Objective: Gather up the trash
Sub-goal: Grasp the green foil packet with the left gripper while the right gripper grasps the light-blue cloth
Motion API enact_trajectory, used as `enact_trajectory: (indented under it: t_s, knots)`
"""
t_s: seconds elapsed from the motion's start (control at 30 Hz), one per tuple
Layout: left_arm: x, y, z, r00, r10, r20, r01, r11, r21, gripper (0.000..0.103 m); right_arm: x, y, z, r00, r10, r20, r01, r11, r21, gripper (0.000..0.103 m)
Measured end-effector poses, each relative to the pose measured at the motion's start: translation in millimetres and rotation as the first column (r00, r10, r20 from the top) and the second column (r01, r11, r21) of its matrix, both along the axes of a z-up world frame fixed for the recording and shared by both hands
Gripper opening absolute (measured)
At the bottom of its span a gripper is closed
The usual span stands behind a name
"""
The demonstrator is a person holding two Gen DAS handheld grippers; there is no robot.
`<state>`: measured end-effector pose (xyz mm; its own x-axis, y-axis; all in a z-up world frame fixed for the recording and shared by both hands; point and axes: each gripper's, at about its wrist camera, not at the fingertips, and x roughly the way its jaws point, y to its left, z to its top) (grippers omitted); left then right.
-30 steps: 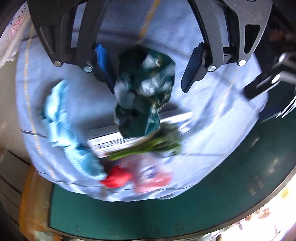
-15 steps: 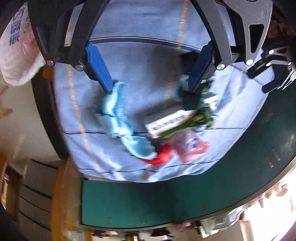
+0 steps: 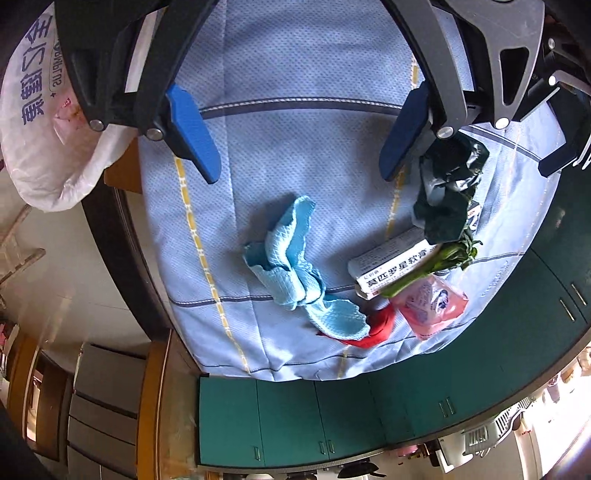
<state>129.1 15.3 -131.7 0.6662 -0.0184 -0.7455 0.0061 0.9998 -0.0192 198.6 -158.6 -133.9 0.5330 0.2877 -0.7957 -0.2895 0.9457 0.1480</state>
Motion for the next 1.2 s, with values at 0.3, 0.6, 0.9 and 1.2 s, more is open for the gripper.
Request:
enact_trajectory:
  t_s: [0.3,0.6,0.9,1.2]
  knots:
    - [-0.6,20.1,-5.6,0.998,0.056,-0.026,-0.058,0.997,-0.049,0.096,3.5,-2.6,6.8,0.999,-0.021,0.034,0.021,0.999,-0.025,0.086]
    - [-0.9,33.4,-3.6,0.995,0.092,-0.036,-0.095,0.990,-0.099,0.096,50.5,21.5,6.9,0.997,-0.022,0.071,0.028,0.996,-0.083,0.086]
    - [10.6,13.7,5.2,0.999,0.035,-0.016,-0.036,0.994,-0.105,0.096,81.4,55.2,-13.4,0.996,0.058,0.071,-0.044,0.983,-0.181,0.036]
    - [49.1,-22.1,-2.0,0.995,-0.085,-0.058,0.074,0.982,-0.171,0.096,36.5,26.4,-0.7,0.996,0.065,0.058,-0.061,0.996,-0.065,0.030]
